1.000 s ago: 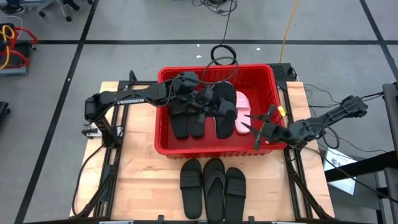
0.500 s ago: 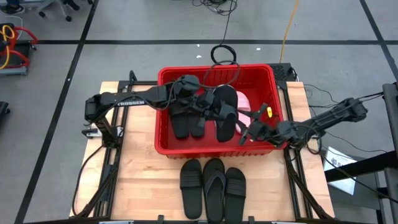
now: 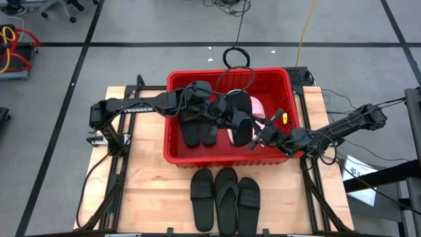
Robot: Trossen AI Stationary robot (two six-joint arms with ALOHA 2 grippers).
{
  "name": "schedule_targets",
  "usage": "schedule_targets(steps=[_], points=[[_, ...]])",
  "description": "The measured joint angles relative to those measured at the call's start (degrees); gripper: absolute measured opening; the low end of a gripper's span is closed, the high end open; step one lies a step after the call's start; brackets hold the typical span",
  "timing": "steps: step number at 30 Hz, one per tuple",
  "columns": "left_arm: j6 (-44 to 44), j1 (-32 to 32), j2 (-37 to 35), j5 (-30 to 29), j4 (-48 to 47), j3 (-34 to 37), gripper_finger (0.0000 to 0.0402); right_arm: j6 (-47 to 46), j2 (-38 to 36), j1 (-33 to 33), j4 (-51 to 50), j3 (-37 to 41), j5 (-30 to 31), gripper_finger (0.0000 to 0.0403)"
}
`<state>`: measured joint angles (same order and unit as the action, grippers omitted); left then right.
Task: Pick and place slides into bin
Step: Put the black slipper into the red bin
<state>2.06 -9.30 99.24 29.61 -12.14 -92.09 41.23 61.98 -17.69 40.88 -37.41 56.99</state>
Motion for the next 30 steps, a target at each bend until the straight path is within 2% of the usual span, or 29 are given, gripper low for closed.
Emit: schedule_targets(steps=[6, 11, 14, 19, 22, 30], points=[[4.33, 0.02, -0.04, -0.63, -0.02, 0.0, 0.0003, -1.32, 0.0, 0.0, 1.01, 0.01, 0.09, 0.0004], [4.27, 0.06, -0.04, -1.56, 0.0, 0.0, 0.0008, -1.5, 0.0, 0.0, 0.96, 0.02, 0.77, 0.0003], [5.53, 0.06, -0.04, -1.79, -0.03, 0.0, 0.0032, -1.07, 0.0, 0.0, 0.9, 0.02, 3.89, 0.0002], [6.67, 0.06, -0.04, -2.22, -0.11, 0.0, 0.0094, 0.66, 0.0, 0.85, 0.92, 0.0, 8.52, 0.0001], [6.59, -0.05, -0.04, -3.45, -0.07, 0.0, 0.0122, 0.21, 0.0, 2.24, 0.3, 0.0, 13.7, 0.0001], [4.05, -0.04, -0.2, -7.65, -1.97, 0.0, 0.0142, 0.07, 0.04, 5.15, -0.39, -0.02, 15.98, 0.0001]])
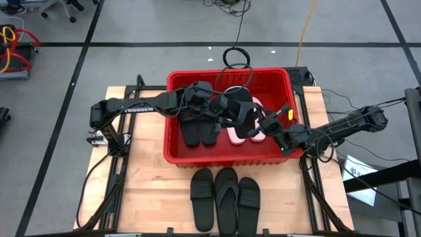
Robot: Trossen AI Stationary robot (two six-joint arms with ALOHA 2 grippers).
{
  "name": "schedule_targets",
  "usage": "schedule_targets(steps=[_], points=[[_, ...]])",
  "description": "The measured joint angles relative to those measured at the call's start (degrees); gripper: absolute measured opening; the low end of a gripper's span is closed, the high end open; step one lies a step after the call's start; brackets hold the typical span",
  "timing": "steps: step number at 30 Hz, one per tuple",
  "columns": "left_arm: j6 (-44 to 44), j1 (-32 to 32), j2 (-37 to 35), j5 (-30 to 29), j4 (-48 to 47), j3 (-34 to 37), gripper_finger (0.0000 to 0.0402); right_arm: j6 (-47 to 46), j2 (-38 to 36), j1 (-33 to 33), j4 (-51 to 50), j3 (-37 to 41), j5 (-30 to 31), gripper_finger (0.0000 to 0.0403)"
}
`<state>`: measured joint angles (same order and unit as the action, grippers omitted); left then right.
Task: Pick and place slides into bin
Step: Put the black slipper into the red bin
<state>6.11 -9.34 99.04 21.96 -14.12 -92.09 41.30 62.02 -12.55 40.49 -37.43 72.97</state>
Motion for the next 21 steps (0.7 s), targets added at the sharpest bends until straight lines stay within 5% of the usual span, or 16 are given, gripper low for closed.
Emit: schedule_targets(steps=[15, 21], points=[[-1.36, -0.39, -0.54, -7.36, -1.0, -0.02, 0.0143, -0.37, -0.13, 0.17, -0.49, 0.09, 4.02, 0.0], [-1.38, -0.33, -0.52, -7.34, -1.17, -0.02, 0.0143, -4.72, -0.11, 0.3, -0.78, 0.09, 12.14, 0.0]])
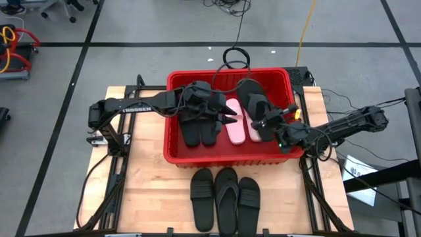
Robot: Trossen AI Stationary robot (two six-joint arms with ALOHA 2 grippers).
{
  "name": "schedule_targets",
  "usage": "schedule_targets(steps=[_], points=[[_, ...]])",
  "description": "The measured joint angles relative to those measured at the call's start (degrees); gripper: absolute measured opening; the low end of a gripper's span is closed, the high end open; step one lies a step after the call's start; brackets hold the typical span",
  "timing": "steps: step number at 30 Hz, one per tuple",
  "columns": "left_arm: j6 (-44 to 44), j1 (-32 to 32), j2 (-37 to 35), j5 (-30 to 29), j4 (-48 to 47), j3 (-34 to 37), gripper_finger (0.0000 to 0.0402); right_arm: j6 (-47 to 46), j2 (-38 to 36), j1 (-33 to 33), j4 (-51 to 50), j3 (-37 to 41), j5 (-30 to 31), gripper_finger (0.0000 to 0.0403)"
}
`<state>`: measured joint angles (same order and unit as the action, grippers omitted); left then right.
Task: Pick and place slides into bin
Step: Put the black slipper into the red bin
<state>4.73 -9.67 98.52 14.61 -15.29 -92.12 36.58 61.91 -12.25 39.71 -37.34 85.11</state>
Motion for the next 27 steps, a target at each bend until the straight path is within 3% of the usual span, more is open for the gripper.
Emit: schedule_targets(steps=[5, 11, 18, 27], points=[[-0.22, 0.0, 0.02, 0.07, -0.01, 0.0, 0.0143, -7.84, 0.02, 0.0, -2.65, 0.0, 4.91, 0.0], [-1.92, 0.44, -0.48, 0.26, 0.41, 0.0, 0.0143, -17.69, 0.46, 2.01, -4.82, -0.02, 5.07, 0.0], [-3.81, 1.45, -4.02, -0.02, 0.3, 0.02, 0.0143, -17.72, 0.6, 5.64, -5.85, -0.02, 4.96, 0.0], [-7.72, 3.13, -8.82, -4.59, 0.45, 0.0, 0.0143, -21.12, 0.67, 7.84, -9.89, 0.32, 4.89, 0.0]])
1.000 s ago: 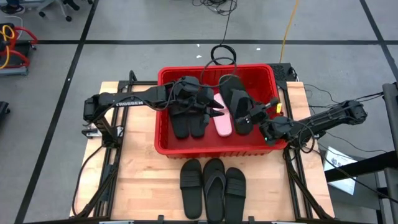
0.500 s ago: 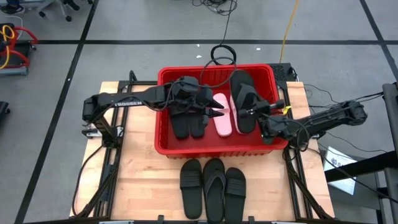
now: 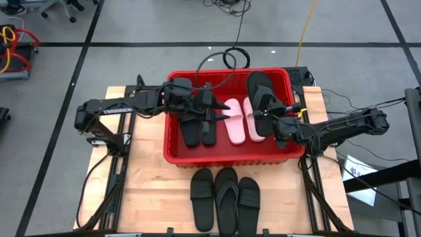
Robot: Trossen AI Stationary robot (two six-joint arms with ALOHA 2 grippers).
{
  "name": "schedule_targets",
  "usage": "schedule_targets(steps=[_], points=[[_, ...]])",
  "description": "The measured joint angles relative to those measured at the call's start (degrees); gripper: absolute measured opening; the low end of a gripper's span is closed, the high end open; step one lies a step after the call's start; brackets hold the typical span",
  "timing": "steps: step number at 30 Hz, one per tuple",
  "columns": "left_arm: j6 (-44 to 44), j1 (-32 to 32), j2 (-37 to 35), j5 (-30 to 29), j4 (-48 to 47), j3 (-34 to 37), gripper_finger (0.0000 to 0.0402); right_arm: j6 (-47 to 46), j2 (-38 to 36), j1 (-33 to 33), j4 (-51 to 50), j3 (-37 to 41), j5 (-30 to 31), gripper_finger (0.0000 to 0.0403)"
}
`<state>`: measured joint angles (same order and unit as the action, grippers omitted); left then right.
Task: Pick and place slides into bin
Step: Put the black slipper into the red bin
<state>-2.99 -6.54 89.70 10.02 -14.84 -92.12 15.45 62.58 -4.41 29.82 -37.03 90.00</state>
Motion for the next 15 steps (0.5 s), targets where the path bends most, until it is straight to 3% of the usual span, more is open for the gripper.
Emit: schedule_targets(steps=[7, 15], points=[[-0.31, 0.81, -4.15, -0.27, -1.23, 0.04, 0.0143, -1.5, 0.03, 0.12, 1.46, 3.66, 0.0, 0.0], [-2.88, 2.99, -5.73, -4.46, -0.64, -0.02, 0.0143, -6.0, 0.03, 0.25, 2.03, 7.57, -0.13, 0.0]])
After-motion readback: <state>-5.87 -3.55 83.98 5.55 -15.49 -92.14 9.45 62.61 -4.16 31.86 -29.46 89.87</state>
